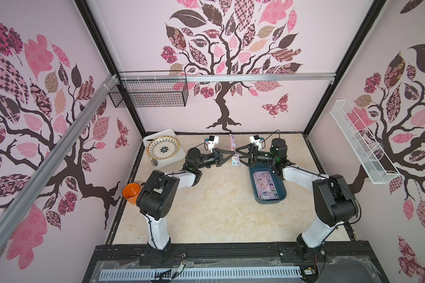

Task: Take the stickers out of the storage box
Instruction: Pick up the sticker from the storage box.

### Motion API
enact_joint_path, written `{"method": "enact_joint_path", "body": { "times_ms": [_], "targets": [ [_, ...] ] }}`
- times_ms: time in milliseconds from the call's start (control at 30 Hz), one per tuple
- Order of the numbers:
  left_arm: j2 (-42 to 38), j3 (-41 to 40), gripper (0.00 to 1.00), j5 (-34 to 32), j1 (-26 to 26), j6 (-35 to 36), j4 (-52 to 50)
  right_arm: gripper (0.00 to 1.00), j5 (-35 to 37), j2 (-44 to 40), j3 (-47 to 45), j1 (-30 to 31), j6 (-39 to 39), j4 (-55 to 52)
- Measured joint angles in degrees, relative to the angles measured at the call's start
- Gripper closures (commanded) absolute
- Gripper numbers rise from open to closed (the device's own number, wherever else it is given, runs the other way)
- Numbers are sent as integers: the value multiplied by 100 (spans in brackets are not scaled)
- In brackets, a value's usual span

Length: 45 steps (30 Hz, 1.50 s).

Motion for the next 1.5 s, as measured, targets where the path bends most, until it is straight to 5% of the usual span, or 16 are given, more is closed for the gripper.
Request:
{"method": "enact_joint_path", "body": {
  "times_ms": [633, 867, 1067, 1367, 1500],
  "targets": [
    [-4, -13, 100, -4, 0, -120, 52, 3, 33, 299, 66, -28, 177, 223],
    [-2, -33, 100, -4, 4, -125, 61, 11, -7, 289, 66, -28, 431, 538],
    [28, -363, 100, -81, 170, -127, 76, 15, 13, 20, 70, -50, -59, -269],
    [225, -492, 100, -90, 341, -101, -17, 40, 72, -227, 304, -94, -614, -1104],
    [221, -492, 100, -26, 339, 79, -223, 66, 144, -227, 417, -94, -861, -1528]
  ]
}}
